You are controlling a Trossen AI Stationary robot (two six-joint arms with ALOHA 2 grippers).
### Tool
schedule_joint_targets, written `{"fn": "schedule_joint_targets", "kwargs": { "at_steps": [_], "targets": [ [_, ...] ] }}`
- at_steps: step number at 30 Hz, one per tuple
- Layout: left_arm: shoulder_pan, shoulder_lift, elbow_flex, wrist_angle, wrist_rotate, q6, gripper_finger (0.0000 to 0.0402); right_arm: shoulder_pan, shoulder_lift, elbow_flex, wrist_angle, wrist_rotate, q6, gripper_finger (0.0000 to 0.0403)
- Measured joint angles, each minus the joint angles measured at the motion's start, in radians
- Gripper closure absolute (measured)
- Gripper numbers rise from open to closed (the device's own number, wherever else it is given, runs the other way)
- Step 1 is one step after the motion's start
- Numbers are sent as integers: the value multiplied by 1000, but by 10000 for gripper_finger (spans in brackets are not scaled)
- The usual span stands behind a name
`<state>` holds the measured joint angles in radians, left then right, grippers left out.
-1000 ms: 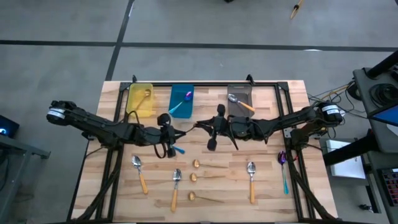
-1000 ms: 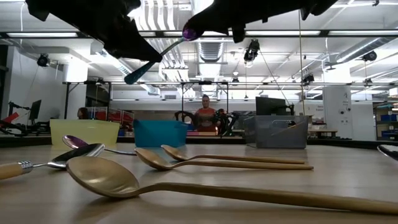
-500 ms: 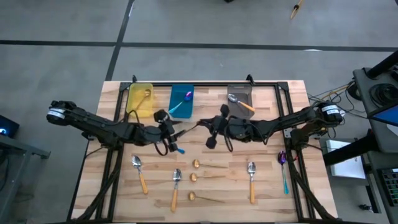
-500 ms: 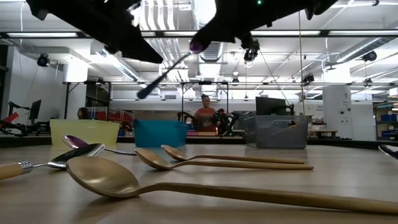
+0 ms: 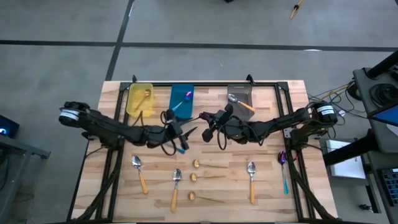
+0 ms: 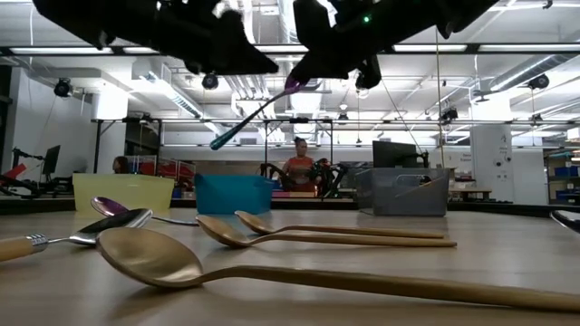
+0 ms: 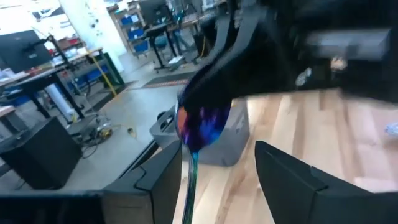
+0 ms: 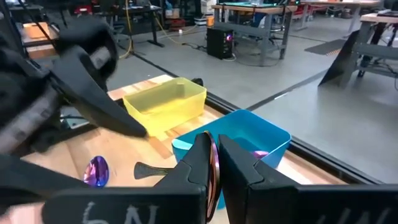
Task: Sort silverware by color (type)
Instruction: Put the blue spoon into the blue bin
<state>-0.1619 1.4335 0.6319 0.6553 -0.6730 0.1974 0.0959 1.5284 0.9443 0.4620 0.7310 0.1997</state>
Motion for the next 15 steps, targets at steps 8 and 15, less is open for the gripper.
{"fn": "schedule_joint_targets", "kwargs": {
  "at_steps": [8, 15],
  "targets": [
    [38, 118, 73, -4, -39, 11, 246, 0, 0, 0, 0, -1, 2, 391],
    [38, 136, 98, -38, -114, 30, 275, 0, 0, 0, 0, 0, 2, 391]
  ]
}}
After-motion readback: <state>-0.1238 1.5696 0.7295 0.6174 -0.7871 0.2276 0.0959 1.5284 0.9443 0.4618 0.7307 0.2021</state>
